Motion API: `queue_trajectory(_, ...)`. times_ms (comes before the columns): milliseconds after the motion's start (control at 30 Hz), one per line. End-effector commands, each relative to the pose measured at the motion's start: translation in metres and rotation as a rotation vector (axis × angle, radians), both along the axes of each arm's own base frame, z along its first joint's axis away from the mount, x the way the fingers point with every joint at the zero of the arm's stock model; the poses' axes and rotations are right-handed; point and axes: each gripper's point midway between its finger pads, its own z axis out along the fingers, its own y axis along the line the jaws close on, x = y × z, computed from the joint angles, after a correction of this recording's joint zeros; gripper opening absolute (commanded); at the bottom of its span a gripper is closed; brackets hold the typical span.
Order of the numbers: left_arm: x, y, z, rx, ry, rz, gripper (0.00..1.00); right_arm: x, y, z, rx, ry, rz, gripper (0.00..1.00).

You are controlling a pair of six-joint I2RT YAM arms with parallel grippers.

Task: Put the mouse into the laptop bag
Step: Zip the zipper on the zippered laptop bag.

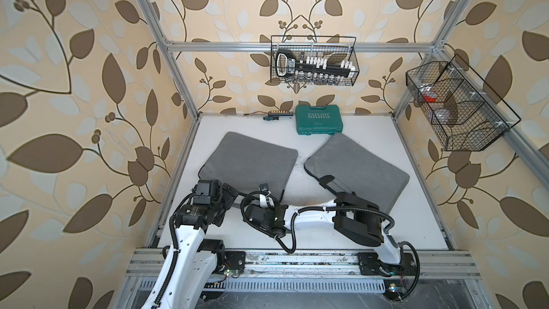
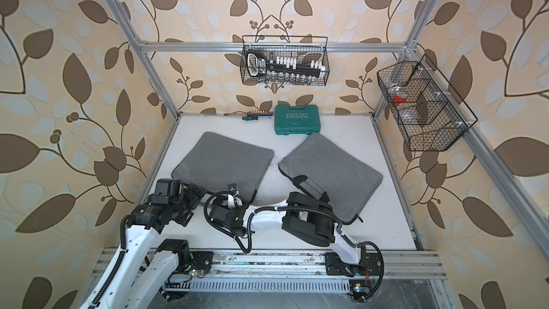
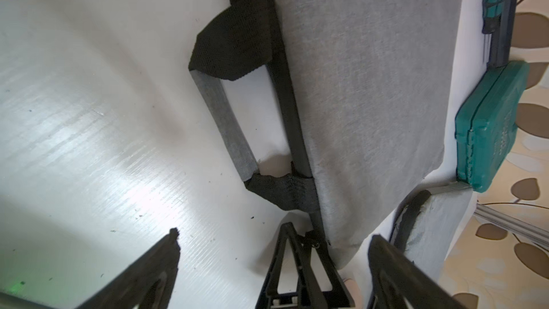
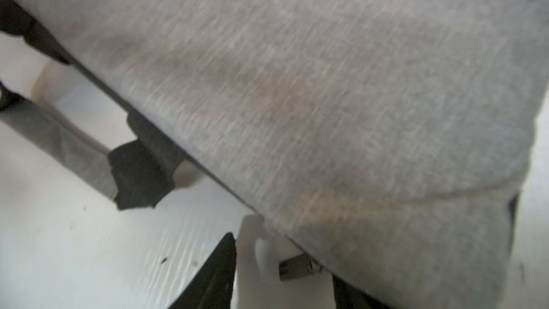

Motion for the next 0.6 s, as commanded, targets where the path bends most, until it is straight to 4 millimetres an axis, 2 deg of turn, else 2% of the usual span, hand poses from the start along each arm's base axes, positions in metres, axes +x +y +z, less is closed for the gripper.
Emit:
queue_trajectory(0,-0.001,-0.003,0.005,0.008,0.004,-0.037,0.99,-0.013,-0.031,-0.047,-0.104,0.088,-0.032,0.31)
queue_trajectory(100,-0.003,-0.004,0.003,-0.004,0.0,-0.037,0.99,-0.018,-0.026,-0.044,-0.087,0.083,-0.006,0.1)
queue_trajectory(167,-0.003,-0.006,0.004,-0.013,-0.016,-0.037,0.99,-0.02,-0.025,-0.041,-0.083,0.081,0.008,0.0)
queue_trajectory(267,0.0,-0.014,0.006,-0.051,-0.062,-0.071,0.99,-0.024,-0.021,-0.03,-0.051,0.06,0.049,0.0)
queue_trajectory(367,0.009,-0.032,0.007,-0.141,-0.131,-0.131,0.98,-0.034,-0.006,-0.006,0.002,0.001,0.142,0.0)
queue_trajectory(567,0.022,-0.061,-0.015,-0.307,-0.142,-0.206,0.93,-0.062,0.015,0.045,0.099,-0.125,0.322,0.0)
